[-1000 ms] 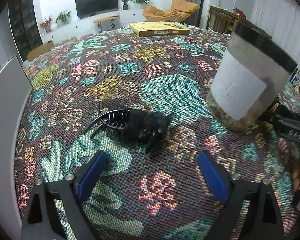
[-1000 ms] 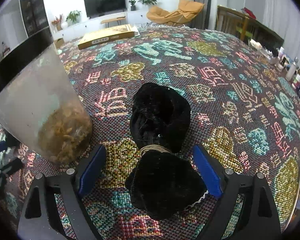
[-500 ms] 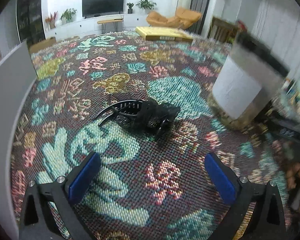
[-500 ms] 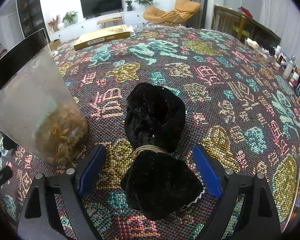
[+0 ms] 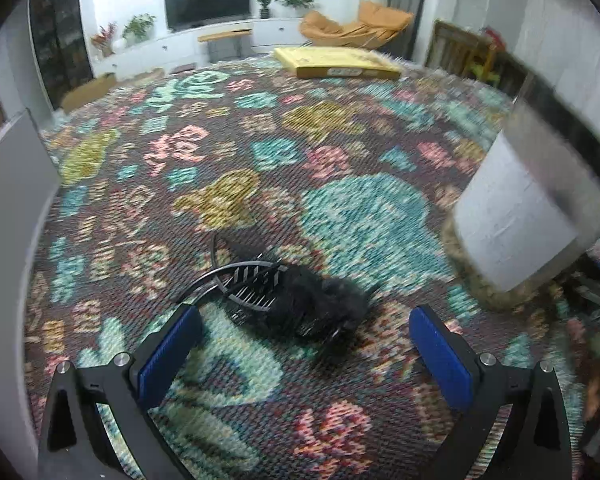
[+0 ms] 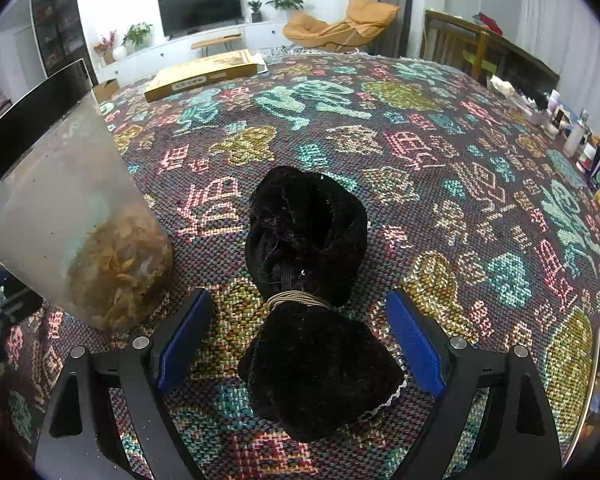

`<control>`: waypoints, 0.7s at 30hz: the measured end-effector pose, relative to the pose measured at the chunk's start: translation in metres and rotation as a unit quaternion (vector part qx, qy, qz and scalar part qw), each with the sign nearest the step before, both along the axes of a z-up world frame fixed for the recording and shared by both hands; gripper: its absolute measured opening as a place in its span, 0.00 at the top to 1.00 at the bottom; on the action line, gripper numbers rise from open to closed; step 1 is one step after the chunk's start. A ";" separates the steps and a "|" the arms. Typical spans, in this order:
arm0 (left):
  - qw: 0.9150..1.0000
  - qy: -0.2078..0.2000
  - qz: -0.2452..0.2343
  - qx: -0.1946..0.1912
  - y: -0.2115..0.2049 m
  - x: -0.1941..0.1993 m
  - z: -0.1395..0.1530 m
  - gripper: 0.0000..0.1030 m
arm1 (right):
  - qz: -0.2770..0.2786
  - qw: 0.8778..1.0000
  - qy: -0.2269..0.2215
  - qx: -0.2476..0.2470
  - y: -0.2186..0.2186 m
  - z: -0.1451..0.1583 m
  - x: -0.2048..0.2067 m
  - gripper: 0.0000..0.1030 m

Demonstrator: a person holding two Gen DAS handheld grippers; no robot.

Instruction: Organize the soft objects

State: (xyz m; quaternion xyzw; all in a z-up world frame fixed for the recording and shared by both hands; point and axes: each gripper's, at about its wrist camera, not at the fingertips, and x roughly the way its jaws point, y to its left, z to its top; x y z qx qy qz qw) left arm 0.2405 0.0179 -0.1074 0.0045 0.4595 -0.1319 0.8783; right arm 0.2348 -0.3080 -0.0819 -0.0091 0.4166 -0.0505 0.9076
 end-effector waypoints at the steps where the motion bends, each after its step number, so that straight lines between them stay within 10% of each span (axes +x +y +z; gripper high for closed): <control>1: 1.000 0.001 -0.003 -0.016 0.002 0.003 0.001 0.00 | 0.000 1.000 0.000 0.000 0.000 0.000 0.000 0.13; 6: 0.998 -0.007 -0.036 -0.055 -0.006 0.022 0.006 0.00 | -0.001 1.000 0.000 0.000 -0.001 0.000 0.000 0.13; 14: 0.998 -0.016 -0.006 0.061 -0.033 0.035 -0.004 0.00 | 0.000 1.000 0.000 0.000 -0.001 0.001 0.000 0.13; 21: 0.999 -0.016 0.014 0.050 -0.020 0.029 -0.006 0.00 | 0.000 1.000 0.000 0.000 -0.001 0.001 0.000 0.13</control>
